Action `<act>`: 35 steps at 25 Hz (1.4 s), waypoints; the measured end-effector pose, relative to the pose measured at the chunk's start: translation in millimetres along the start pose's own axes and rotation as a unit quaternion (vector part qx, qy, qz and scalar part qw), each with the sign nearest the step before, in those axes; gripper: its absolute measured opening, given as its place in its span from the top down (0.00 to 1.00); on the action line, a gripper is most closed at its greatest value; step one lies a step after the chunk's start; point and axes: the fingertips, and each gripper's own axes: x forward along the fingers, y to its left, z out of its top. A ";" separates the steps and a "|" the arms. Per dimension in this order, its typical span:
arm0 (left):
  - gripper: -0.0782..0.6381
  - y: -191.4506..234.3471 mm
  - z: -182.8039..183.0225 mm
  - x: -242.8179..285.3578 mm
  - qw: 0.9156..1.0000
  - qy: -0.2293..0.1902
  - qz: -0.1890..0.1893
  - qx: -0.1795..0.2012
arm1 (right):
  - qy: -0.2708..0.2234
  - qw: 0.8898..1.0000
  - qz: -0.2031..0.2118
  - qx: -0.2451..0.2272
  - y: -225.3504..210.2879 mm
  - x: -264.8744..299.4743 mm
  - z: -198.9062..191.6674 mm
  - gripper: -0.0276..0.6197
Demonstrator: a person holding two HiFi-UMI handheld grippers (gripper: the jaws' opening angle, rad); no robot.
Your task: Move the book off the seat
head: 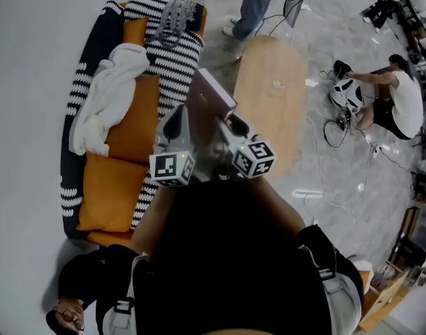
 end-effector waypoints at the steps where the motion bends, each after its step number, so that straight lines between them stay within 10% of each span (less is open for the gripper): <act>1: 0.88 -5.5 -1.8 4.0 1.000 0.002 -0.003 0.001 | -0.002 1.000 -0.003 0.002 -6.0 -3.1 0.9 0.72; 35: 0.88 -209.0 -62.4 121.7 0.994 0.056 -0.078 0.044 | -0.064 0.992 -0.057 0.092 -206.4 -118.0 24.3 0.72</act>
